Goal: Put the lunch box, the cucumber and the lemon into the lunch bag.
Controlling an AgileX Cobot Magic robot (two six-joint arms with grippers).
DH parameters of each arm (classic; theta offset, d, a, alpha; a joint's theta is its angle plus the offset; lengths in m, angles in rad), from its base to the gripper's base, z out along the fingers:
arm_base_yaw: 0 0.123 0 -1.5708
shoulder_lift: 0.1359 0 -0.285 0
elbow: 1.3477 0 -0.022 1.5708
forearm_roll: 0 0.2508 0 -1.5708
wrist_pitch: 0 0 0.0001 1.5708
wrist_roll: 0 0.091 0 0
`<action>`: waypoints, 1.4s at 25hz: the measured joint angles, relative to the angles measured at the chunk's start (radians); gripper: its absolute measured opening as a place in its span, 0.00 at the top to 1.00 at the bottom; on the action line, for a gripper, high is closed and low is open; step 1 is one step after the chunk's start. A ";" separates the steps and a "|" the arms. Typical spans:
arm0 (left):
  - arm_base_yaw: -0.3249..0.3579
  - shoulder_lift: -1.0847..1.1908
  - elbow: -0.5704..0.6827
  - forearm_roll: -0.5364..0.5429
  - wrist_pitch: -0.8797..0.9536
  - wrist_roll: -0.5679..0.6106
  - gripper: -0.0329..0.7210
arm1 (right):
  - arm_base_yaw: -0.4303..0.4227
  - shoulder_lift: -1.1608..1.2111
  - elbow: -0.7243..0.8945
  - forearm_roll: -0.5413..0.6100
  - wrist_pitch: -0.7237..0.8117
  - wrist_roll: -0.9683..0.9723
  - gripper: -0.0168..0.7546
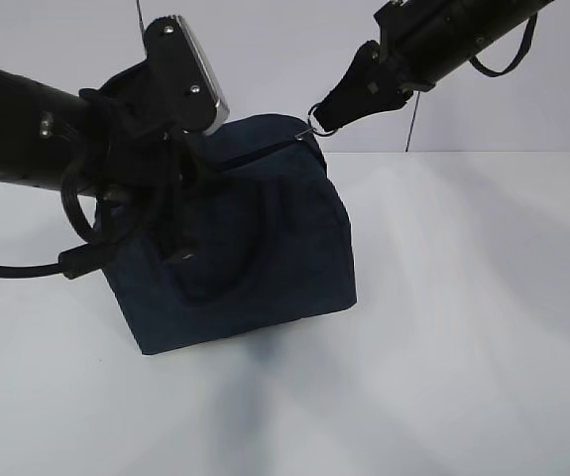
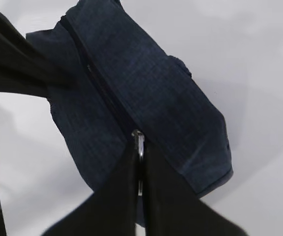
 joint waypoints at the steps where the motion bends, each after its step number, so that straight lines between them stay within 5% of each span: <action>1: 0.000 0.000 0.000 0.000 0.000 0.000 0.96 | 0.000 0.000 0.000 0.011 0.002 0.002 0.97; 14: 0.000 0.000 0.000 0.000 0.002 0.000 0.96 | 0.000 0.000 0.000 0.121 0.014 0.423 0.97; 35: 0.000 0.058 -0.010 0.014 -0.026 0.000 0.96 | 0.000 0.002 -0.040 0.055 0.086 0.504 0.97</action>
